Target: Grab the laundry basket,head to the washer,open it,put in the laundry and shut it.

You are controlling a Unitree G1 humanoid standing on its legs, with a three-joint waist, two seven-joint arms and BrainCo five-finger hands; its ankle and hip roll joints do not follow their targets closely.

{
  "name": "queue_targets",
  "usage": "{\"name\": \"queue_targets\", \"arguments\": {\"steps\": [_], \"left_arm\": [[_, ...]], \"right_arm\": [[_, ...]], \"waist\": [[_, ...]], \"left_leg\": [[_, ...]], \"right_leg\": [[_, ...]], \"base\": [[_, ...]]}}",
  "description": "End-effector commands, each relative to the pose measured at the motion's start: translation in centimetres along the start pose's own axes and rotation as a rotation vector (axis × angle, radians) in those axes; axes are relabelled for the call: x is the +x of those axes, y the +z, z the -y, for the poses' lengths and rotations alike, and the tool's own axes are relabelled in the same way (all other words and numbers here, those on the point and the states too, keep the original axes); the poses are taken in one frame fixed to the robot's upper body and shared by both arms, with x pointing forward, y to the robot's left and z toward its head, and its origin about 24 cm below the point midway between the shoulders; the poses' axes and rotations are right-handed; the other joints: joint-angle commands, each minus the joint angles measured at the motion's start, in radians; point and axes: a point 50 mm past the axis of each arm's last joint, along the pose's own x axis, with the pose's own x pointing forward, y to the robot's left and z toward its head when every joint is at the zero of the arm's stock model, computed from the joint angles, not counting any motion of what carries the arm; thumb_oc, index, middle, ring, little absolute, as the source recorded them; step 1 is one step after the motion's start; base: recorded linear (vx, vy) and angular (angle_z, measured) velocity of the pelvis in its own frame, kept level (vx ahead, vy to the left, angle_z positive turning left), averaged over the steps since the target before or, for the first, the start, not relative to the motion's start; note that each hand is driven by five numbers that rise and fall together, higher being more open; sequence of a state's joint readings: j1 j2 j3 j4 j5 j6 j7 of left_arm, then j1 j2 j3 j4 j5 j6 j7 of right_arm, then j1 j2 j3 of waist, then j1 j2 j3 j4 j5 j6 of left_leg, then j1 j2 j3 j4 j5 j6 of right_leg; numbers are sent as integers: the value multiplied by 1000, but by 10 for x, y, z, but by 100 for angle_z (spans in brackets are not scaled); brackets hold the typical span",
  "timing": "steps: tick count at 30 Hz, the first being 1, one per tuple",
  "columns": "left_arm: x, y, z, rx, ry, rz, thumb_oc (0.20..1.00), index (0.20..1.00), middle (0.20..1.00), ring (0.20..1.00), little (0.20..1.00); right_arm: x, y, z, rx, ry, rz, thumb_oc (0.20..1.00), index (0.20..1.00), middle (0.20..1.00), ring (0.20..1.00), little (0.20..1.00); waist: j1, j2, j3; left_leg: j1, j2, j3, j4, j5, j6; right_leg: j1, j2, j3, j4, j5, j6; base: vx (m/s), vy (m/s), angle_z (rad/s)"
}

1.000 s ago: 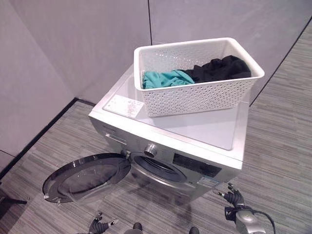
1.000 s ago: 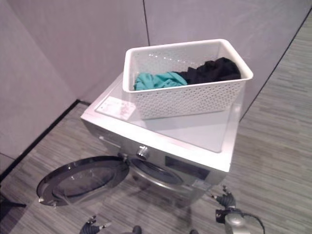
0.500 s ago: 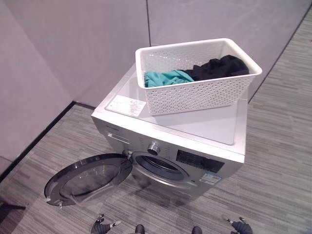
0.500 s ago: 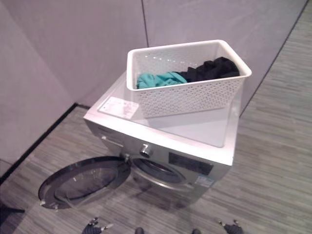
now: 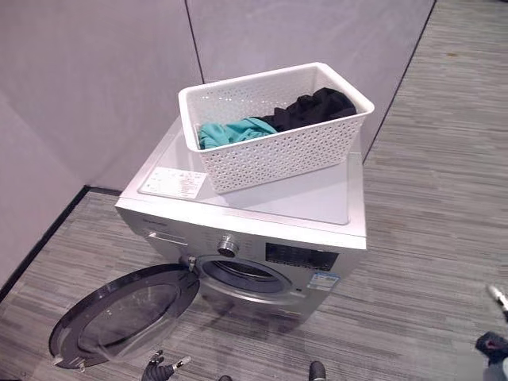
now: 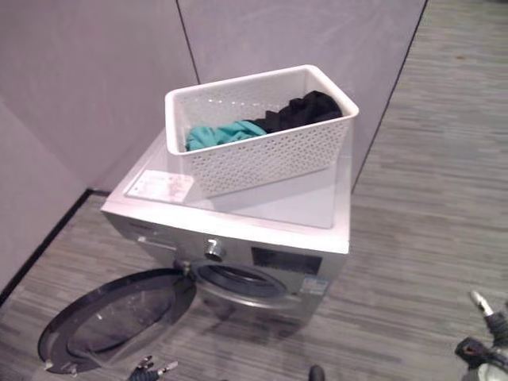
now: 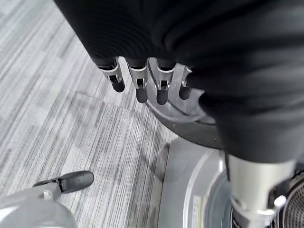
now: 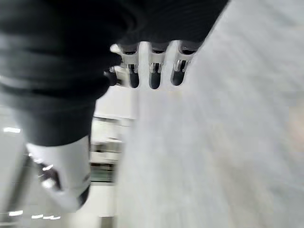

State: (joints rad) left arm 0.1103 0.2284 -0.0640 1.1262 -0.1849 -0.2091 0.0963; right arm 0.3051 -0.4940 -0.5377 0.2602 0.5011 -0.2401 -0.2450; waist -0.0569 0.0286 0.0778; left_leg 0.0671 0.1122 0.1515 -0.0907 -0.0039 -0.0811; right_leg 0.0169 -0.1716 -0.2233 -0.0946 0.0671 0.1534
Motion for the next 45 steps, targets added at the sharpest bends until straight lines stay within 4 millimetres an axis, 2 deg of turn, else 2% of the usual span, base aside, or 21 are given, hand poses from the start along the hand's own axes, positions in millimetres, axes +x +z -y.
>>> {"name": "queue_targets", "arguments": {"steps": [1, 2, 6, 7, 8, 10, 11, 12, 13, 15, 16, 18, 19, 21, 22, 25, 28, 33, 36, 43, 45], "left_arm": [[5, 10, -25, 30, 63, 19, 1000, 1000, 1000, 1000, 1000], [5, 11, -24, 41, 57, 24, 1000, 1000, 1000, 1000, 1000], [5, 12, -23, 41, 56, 25, 1000, 1000, 1000, 1000, 1000], [5, 14, -22, 124, 18, 39, 1000, 1000, 1000, 1000, 1000], [5, 14, -20, 121, 16, 39, 1000, 1000, 1000, 1000, 1000], [5, 14, -19, 162, -6, 39, 1000, 1000, 1000, 1000, 1000], [5, 13, -17, 173, -16, 33, 1000, 1000, 1000, 1000, 1000], [6, 15, -20, 205, -26, 26, 1000, 1000, 1000, 1000, 1000], [6, 14, -20, 194, -25, 23, 1000, 1000, 1000, 1000, 1000], [6, 14, -23, 213, -32, 19, 1000, 1000, 1000, 1000, 1000], [6, 13, -27, 227, -31, 10, 1000, 1000, 1000, 1000, 1000], [5, 10, -26, 218, -34, 3, 1000, 1000, 1000, 1000, 1000], [5, 9, -22, 204, -41, 0, 1000, 1000, 1000, 1000, 1000], [5, 10, -22, 202, -40, 3, 1000, 1000, 1000, 1000, 1000], [5, 10, -23, 196, -36, 1, 1000, 1000, 1000, 1000, 1000], [4, 6, -24, 194, -33, -17, 1000, 1000, 1000, 1000, 1000], [4, 3, -23, 190, -37, -30, 1000, 1000, 1000, 1000, 1000], [3, -1, -24, 181, -45, -51, 1000, 1000, 1000, 1000, 1000], [4, 0, -23, 175, -47, -45, 1000, 1000, 1000, 1000, 1000], [8, 17, -26, 157, -29, 15, 1000, 1000, 1000, 1000, 1000], [8, 18, -27, 156, -27, 18, 1000, 1000, 1000, 1000, 1000]], "right_arm": [[12, 94, 3, -65, -57, 469, 1000, 1000, 1000, 1000, 1000], [12, 119, 1, -81, -67, 581, 1000, 1000, 1000, 1000, 1000], [12, 120, 1, -82, -69, 582, 1000, 1000, 1000, 1000, 1000], [8, 228, -15, -224, -88, 1026, 1000, 1000, 1000, 1000, 1000], [8, 230, -16, -225, -88, 1030, 1000, 1000, 1000, 1000, 1000], [10, 281, -40, -366, -63, 1182, 1000, 1000, 1000, 1000, 1000], [15, 298, -54, -417, -52, 1204, 1000, 1000, 1000, 1000, 1000], [30, 330, -74, -584, -52, 1189, 1000, 1000, 1000, 1000, 1000], [30, 332, -79, -581, -45, 1195, 1000, 1000, 1000, 1000, 1000], [41, 349, -91, -645, -60, 1159, 1000, 1000, 1000, 1000, 1000], [52, 358, -108, -660, -43, 1120, 1000, 1000, 1000, 1000, 1000], [57, 366, -120, -680, -34, 1104, 1000, 1000, 1000, 1000, 1000], [59, 374, -134, -696, -12, 1090, 1000, 1000, 1000, 1000, 1000], [64, 373, -141, -728, 7, 1061, 1000, 1000, 1000, 1000, 1000], [70, 370, -156, -766, 54, 1013, 1000, 1000, 1000, 1000, 1000], [77, 358, -178, -860, 146, 946, 1000, 1000, 1000, 1000, 1000], [80, 353, -187, -899, 191, 915, 1000, 1000, 1000, 1000, 1000], [93, 320, -200, -990, 339, 767, 1000, 1000, 1000, 1000, 1000], [94, 308, -210, -1001, 386, 736, 1000, 1000, 1000, 1000, 1000], [71, 297, -267, -964, 563, 738, 1000, 1000, 1000, 1000, 1000], [69, 294, -272, -984, 580, 733, 1000, 1000, 1000, 1000, 1000]], "waist": [[13, -62, -5], [17, -62, -8], [17, -62, -9], [55, -77, -29], [53, -74, -29], [91, -93, -38], [102, -97, -41], [147, -118, -42], [139, -114, -42], [162, -132, -40], [175, -143, -38], [170, -140, -39], [166, -131, -38], [171, -131, -37], [179, -135, -32], [189, -140, -22], [188, -138, -15], [192, -150, 5], [197, -155, 17], [234, -187, 49], [241, -196, 54]], "left_leg": [[-48, 42, -35, 4, 7, -8], [-48, 43, -35, 4, 6, -8], [-53, 41, -36, 3, 10, -7], [-54, 41, -47, 3, 3, -11], [-58, 40, -48, 3, 8, -10], [-61, 40, -56, 3, 9, -12], [-63, 40, -58, 3, 11, -12], [-66, 40, -70, 3, 15, -12], [-65, 40, -68, 3, 15, -12], [-66, 42, -77, 4, 18, -14], [-68, 44, -84, 5, 22, -14], [-71, 45, -89, 6, 24, -15], [-74, 45, -96, 6, 26, -15], [-80, 47, -102, 6, 29, -16], [-87, 49, -111, 7, 35, -19], [-98, 51, -123, 6, 42, -21], [-106, 52, -132, 6, 46, -23], [-124, 56, -147, 5, 54, -27], [-124, 57, -146, 6, 54, -27], [-147, 61, -140, 4, 62, -27], [-157, 63, -146, 5, 64, -28]], "right_leg": [[33, -70, -6, 7, -17, 68], [34, -69, -7, 7, -17, 68], [29, -70, -7, 7, -13, 67], [40, -69, -23, 7, -19, 71], [37, -70, -23, 7, -15, 70], [43, -70, -35, 7, -13, 70], [44, -71, -39, 7, -13, 68], [52, -69, -57, 7, -14, 64], [52, -70, -55, 7, -14, 64], [57, -66, -65, 7, -16, 59], [62, -65, -71, 7, -17, 55], [64, -64, -75, 7, -18, 53], [65, -64, -81, 7, -20, 52], [66, -62, -86, 7, -21, 50], [66, -60, -93, 7, -24, 47], [67, -56, -103, 7, -26, 44], [66, -55, -109, 7, -28, 42], [61, -49, -123, 7, -32, 40], [57, -46, -120, 7, -30, 40], [27, -44, -116, 7, -23, 43], [24, -41, -120, 7, -23, 42]], "base": [[0, 0, 0], [-8, 15, -3], [0, 0, 1], [0, 0, 0], [0, 0, 0], [-36, -2, 2], [-39, -6, 11], [-22, -4, 13], [-25, -10, 16], [-17, -15, 25], [-15, -12, 25], [-5, -10, 13], [-1, -10, 21], [-6, -19, 22], [-6, -28, 4], [-2, -8, 6], [-3, -7, 17], [2, -12, 7], [0, -4, 3], [-7, 4, -8], [-13, -23, 5]]}}
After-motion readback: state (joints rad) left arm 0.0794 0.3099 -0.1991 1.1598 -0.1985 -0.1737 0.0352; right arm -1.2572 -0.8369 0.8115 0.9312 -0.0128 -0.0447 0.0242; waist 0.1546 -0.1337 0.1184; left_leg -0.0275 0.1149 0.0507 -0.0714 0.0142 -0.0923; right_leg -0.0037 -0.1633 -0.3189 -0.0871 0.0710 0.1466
